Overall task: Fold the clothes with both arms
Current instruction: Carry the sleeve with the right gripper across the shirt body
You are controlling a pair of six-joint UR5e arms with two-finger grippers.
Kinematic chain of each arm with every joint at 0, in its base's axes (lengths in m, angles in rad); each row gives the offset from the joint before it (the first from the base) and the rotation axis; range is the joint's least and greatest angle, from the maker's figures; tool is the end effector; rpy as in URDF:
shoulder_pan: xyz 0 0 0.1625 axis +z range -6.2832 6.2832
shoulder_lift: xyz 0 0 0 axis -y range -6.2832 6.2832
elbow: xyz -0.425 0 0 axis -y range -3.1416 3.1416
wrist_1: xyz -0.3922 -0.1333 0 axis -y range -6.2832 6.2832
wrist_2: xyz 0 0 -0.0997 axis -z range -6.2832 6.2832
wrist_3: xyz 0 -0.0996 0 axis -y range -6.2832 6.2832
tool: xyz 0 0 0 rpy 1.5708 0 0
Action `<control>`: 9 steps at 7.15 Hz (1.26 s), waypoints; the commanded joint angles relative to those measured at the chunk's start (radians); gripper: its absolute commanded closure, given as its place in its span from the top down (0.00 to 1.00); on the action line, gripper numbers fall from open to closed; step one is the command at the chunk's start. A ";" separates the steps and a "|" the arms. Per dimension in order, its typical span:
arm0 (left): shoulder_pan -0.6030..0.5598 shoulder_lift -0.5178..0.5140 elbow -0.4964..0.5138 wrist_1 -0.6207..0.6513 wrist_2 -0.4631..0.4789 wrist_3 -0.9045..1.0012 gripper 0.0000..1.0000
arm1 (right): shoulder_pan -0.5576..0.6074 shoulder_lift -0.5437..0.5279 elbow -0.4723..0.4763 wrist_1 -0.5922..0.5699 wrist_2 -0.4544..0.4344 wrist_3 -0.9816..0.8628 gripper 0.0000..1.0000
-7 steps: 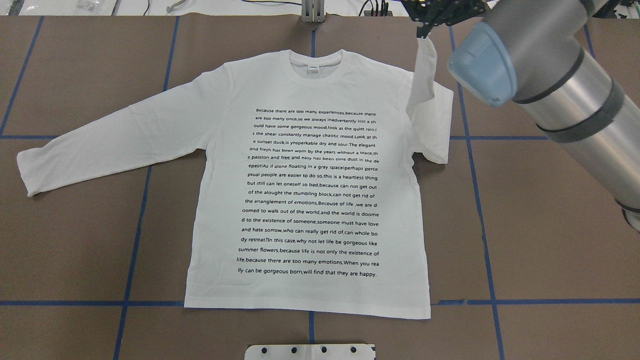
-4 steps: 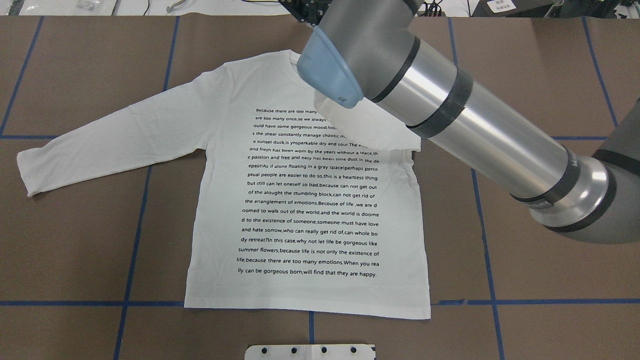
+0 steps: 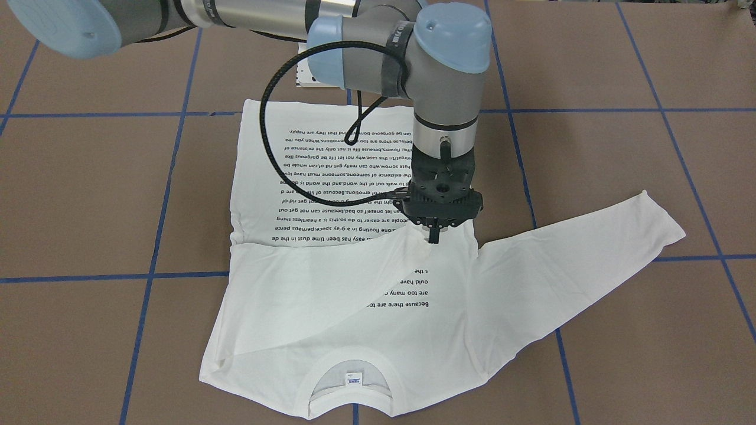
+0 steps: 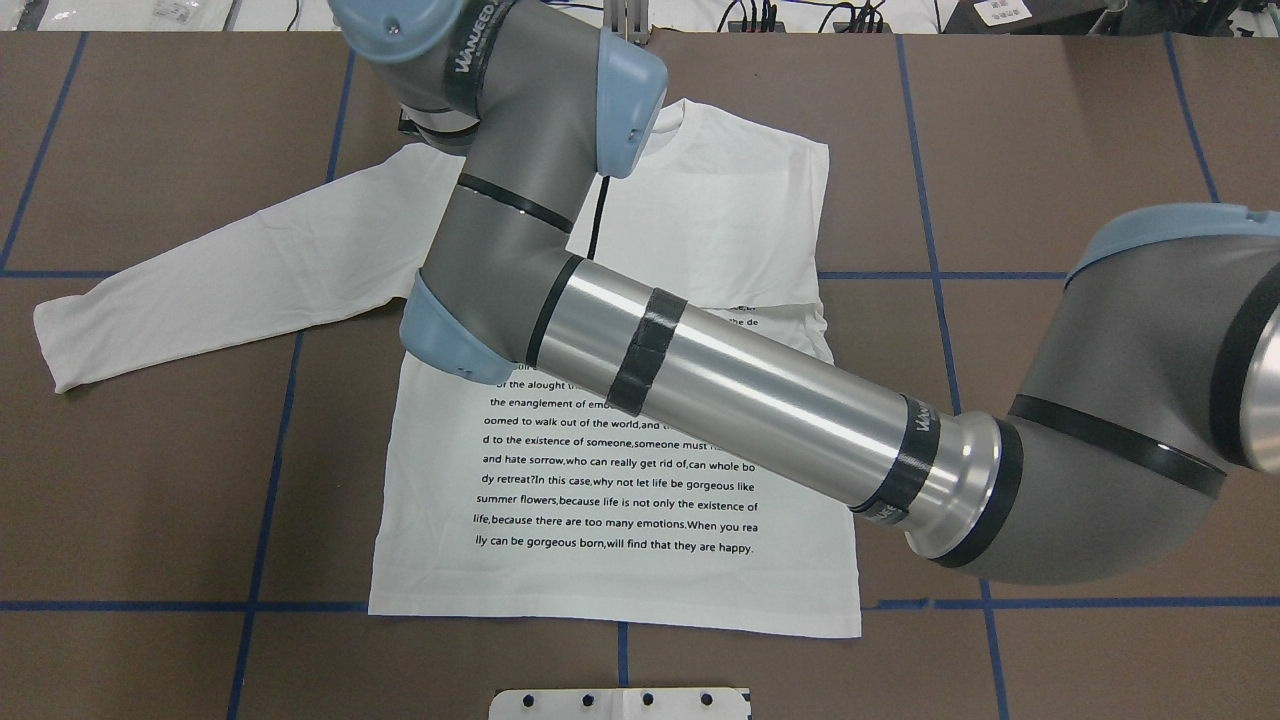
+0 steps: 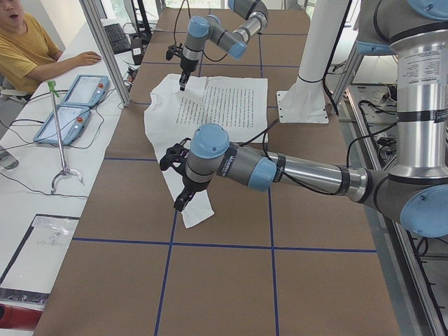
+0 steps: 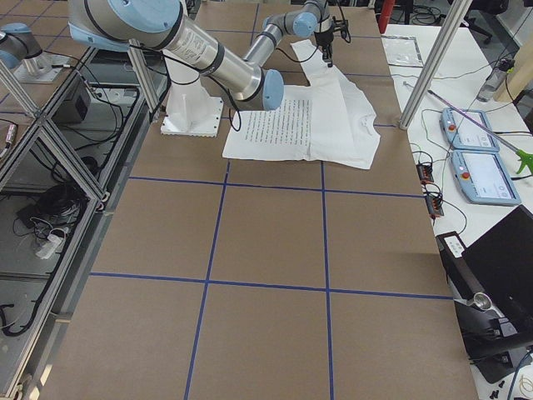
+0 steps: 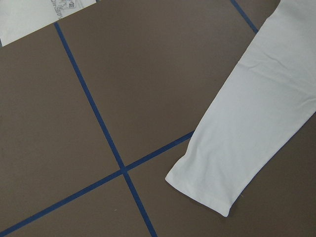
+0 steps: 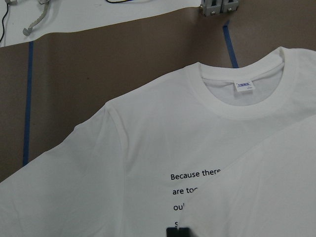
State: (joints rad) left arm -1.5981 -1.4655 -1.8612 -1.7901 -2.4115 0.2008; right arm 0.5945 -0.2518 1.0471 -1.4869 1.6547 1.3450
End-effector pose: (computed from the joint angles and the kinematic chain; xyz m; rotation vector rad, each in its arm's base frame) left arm -0.0716 -0.4568 0.5348 0.4738 0.7832 0.3312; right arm -0.6145 -0.5663 -0.0252 0.2796 -0.8406 0.3075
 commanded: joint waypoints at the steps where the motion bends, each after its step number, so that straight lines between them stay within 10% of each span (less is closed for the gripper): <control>1: -0.002 -0.001 0.005 0.000 0.000 -0.004 1.00 | -0.025 0.060 -0.143 0.129 -0.053 0.071 0.95; 6: 0.000 -0.067 0.011 -0.097 0.005 -0.007 1.00 | 0.048 0.129 -0.205 0.011 -0.032 0.059 1.00; 9: 0.006 -0.081 0.027 -0.150 -0.003 -0.012 1.00 | 0.249 -0.131 0.063 -0.035 0.201 -0.190 1.00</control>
State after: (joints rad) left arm -1.5957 -1.5432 -1.8315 -1.9254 -2.4130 0.1890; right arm 0.7601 -0.2670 0.9958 -1.4971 1.7632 1.2734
